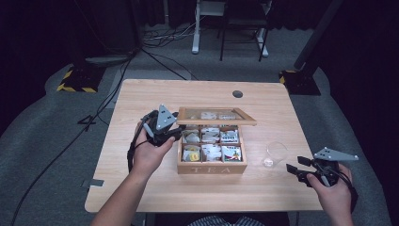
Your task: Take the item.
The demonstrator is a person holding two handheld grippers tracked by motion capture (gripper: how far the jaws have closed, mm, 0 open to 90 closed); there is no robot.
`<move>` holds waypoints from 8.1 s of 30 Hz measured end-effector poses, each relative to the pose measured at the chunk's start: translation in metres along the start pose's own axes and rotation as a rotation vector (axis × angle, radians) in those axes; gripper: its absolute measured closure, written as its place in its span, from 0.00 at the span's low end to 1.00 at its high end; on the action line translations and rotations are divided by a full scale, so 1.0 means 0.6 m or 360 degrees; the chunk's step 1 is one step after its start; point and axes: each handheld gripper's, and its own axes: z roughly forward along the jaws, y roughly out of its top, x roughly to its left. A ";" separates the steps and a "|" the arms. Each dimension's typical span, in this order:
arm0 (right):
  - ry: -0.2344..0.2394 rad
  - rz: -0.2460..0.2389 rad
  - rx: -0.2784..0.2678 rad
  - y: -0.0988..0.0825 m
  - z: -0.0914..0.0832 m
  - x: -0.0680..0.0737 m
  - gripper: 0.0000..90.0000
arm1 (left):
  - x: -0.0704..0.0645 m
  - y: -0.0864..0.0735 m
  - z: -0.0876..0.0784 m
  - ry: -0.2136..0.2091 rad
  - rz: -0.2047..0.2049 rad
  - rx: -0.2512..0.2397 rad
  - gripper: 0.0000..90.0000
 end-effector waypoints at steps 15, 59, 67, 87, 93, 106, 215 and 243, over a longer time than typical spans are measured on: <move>0.0117 -0.0101 -0.0058 0.059 0.016 0.086 0.47 | 0.000 0.001 0.000 -0.0001 0.0006 0.0008 0.61; 0.0462 -0.0381 -0.0063 0.185 0.239 0.320 0.56 | 0.004 -0.001 0.000 -0.0028 -0.0005 0.0004 0.60; 0.0480 -0.0417 -0.0021 0.184 0.276 0.341 0.58 | 0.003 -0.002 0.001 -0.0032 -0.0005 0.0004 0.60; 0.0518 -0.0392 0.0116 0.178 0.338 0.359 0.51 | 0.002 -0.002 0.002 -0.0030 -0.0012 0.0002 0.60; 0.0493 -0.0393 0.0155 0.179 0.345 0.361 0.51 | 0.003 -0.002 0.001 -0.0031 -0.0008 0.0006 0.60; 0.0504 -0.0440 0.0210 0.179 0.345 0.358 0.80 | 0.003 -0.002 0.002 -0.0032 -0.0009 0.0004 0.60; -0.0150 -0.0053 -0.0353 0.112 0.045 0.066 1.00 | 0.005 -0.002 0.004 -0.0030 -0.0011 -0.0021 0.60; -0.0192 0.0097 -0.0311 0.065 0.081 0.027 1.00 | 0.005 -0.002 0.004 -0.0032 -0.0013 -0.0020 0.59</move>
